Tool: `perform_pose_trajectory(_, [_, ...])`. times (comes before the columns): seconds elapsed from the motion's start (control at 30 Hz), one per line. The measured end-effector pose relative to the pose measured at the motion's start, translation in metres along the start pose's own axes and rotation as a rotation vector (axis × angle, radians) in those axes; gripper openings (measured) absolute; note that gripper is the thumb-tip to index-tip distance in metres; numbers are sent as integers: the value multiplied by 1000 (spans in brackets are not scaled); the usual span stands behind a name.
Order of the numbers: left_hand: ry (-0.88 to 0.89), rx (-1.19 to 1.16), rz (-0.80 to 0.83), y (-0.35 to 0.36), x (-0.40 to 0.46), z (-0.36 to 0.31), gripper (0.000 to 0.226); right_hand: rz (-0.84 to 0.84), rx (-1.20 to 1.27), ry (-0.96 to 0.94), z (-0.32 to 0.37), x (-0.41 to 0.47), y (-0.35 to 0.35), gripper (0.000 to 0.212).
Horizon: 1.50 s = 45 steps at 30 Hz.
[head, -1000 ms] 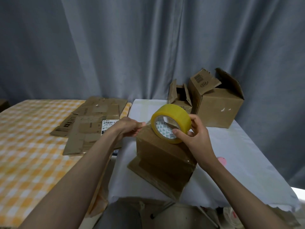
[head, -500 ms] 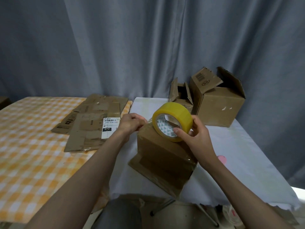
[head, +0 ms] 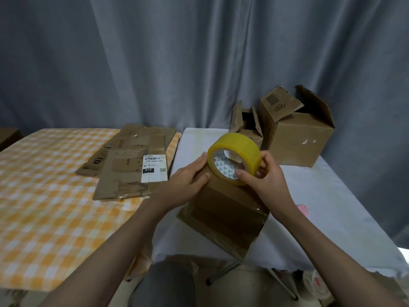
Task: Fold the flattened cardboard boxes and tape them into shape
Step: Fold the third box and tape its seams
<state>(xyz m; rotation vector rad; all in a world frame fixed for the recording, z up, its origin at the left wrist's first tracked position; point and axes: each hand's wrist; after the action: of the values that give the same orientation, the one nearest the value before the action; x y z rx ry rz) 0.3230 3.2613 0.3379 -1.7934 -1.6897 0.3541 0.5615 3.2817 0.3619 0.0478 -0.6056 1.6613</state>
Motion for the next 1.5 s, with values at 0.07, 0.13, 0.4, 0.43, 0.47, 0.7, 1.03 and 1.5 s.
perform_pose_trajectory(0.07, [35, 98, 3, 1, 0, 0, 67, -17, 39, -21, 0, 0, 0, 36])
perform_pose_trajectory(0.13, [45, 181, 7, 0, 1, 1, 71, -37, 64, -27, 3, 0, -1, 31])
perform_pose_trajectory(0.4, [60, 381, 43, -1, 0, -3, 66, -69, -110, -54, 30, 12, -34, 24])
perform_pose_trajectory(0.43, [52, 411, 50, -1, -1, -4, 65, -53, -136, -42, 29, 10, -37, 25])
perform_pose_trajectory(0.47, [52, 449, 57, -1, -1, -6, 63, -47, -148, -29, 28, 8, -38, 27])
perform_pose_trajectory(0.7, [88, 625, 80, 3, -1, -17, 54, -42, -53, 48, 12, -9, -38, 33])
perform_pose_trajectory(1.03, [143, 348, 69, 36, 0, -37, 62, -9, 70, 114, -10, -18, -26, 36])
perform_pose_trajectory(1.5, [97, 460, 127, 35, -3, -34, 79, -46, -176, 83, 14, -23, -69, 33])
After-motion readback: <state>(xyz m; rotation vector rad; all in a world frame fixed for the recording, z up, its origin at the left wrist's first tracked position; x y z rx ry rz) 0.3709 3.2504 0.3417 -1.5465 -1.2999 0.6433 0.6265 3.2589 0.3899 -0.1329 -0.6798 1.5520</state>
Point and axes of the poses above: each hand's wrist, its own x-axis towards the middle knuckle, its own y-axis out of the palm, z = x × y, and after that the axes turned 10 degrees about -x, right-handed
